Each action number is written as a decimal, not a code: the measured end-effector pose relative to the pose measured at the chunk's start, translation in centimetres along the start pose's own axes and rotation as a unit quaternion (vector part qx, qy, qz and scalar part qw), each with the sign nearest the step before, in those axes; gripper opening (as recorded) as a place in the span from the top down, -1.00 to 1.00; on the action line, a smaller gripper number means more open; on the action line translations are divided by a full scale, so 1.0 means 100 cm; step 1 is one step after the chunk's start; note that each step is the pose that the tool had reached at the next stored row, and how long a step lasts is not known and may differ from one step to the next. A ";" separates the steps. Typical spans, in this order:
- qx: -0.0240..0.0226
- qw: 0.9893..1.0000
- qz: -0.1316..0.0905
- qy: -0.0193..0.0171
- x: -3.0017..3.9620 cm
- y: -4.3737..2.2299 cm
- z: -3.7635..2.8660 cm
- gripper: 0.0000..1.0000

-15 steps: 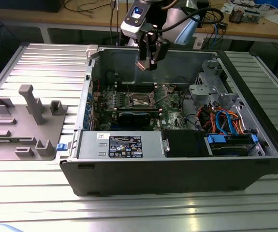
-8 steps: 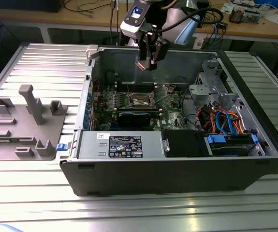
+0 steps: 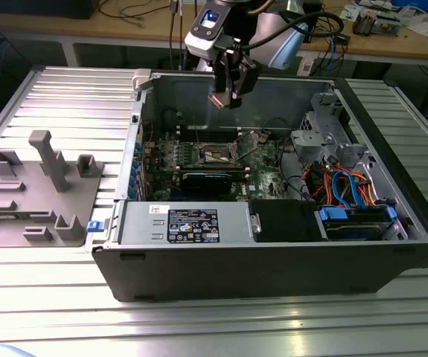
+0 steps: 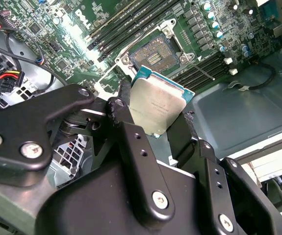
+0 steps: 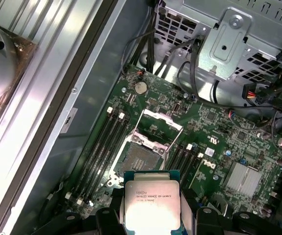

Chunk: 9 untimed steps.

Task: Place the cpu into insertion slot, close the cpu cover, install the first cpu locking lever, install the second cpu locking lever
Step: 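Place the cpu into insertion slot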

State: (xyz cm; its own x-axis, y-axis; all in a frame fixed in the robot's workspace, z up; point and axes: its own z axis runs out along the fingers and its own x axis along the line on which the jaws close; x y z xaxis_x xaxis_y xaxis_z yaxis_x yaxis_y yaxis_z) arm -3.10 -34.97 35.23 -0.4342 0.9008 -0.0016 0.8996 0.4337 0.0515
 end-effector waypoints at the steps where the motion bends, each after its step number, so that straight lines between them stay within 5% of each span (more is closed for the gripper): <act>1: 0.000 1.000 0.000 0.000 0.0000 0.0000 0.0000 -0.08; 9: 0.000 1.000 0.004 0.000 0.0000 0.0000 0.0000 -0.08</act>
State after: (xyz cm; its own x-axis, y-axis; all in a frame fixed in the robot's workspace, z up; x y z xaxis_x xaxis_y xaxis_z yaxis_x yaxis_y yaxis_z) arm -3.10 -34.97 35.23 -0.4271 0.9042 -0.0016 0.9030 0.4266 0.0515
